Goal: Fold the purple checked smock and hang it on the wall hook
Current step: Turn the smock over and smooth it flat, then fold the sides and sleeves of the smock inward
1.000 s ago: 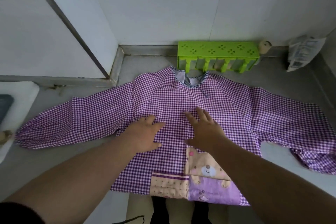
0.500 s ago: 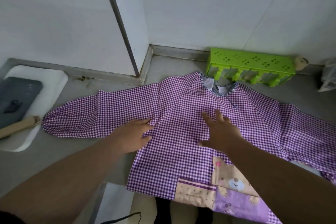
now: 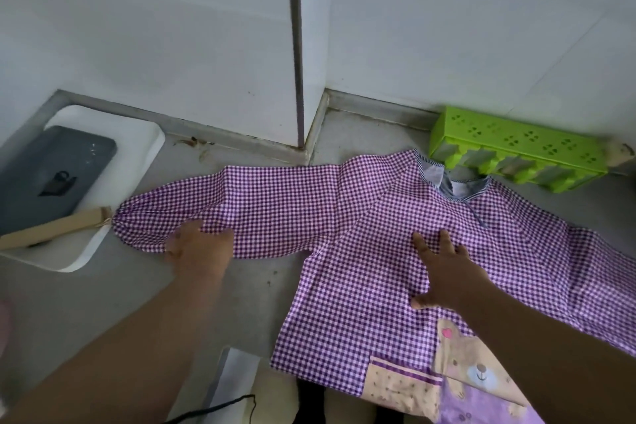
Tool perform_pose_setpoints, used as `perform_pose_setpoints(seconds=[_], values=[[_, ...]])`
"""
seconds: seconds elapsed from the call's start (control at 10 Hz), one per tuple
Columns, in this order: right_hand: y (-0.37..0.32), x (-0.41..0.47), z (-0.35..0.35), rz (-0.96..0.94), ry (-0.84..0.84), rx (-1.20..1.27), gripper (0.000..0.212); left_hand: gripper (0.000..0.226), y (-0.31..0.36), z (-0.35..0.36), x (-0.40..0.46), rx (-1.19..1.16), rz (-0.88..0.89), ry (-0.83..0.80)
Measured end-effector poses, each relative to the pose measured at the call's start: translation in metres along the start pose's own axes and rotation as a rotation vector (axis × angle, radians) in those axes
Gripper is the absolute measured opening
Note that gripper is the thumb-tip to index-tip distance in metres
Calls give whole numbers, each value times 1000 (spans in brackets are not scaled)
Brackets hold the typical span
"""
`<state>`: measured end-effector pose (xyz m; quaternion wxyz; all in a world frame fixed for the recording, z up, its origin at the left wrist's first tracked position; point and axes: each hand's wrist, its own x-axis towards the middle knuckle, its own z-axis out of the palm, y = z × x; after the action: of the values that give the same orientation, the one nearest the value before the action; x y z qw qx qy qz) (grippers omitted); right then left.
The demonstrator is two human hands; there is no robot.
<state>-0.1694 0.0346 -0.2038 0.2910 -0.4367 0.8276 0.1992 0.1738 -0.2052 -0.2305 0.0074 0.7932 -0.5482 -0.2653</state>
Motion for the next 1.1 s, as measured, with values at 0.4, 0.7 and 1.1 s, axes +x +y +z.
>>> perform_pose_setpoints(seconds=[0.4,0.7,1.1], values=[[-1,1,0,-10,12,-18,149,53,17,-24,-2,-576,-285,-240],[2,-3,-1,-57,61,-61,145,44,56,-49,26,-739,-86,-60],[19,-3,3,-127,161,34,128,61,157,2,-146,412,1771,-100]])
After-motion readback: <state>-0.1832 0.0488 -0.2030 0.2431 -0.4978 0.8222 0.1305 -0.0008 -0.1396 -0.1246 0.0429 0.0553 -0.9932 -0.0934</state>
